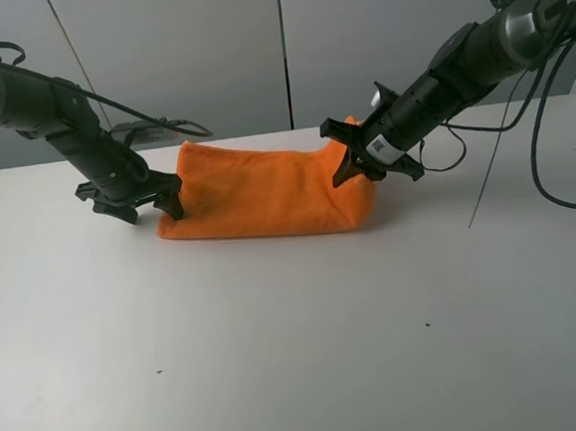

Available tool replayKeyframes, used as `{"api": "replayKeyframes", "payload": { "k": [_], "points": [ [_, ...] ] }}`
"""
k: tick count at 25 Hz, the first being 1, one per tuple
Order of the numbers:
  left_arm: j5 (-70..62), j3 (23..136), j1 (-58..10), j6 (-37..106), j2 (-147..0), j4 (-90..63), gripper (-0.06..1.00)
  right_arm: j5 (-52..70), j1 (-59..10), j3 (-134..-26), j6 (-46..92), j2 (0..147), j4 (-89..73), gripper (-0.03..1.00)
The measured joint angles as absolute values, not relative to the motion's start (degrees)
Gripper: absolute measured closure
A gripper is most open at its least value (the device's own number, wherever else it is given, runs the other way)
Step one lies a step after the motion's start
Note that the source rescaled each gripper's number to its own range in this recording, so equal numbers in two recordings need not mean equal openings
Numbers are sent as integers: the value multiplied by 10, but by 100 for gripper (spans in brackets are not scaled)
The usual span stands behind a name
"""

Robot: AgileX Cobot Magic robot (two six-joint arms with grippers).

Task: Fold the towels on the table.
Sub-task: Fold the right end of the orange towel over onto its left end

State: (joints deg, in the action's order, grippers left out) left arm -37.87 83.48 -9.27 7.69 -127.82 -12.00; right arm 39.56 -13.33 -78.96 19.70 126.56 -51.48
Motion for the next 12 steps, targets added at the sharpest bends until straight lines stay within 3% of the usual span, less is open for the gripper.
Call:
{"api": "replayKeyframes", "payload": {
  "k": [12],
  "points": [
    [-379,835,-93,78,-1278,-120,-5,491,-133,-864,138,1266,-555,91]
  ]
}}
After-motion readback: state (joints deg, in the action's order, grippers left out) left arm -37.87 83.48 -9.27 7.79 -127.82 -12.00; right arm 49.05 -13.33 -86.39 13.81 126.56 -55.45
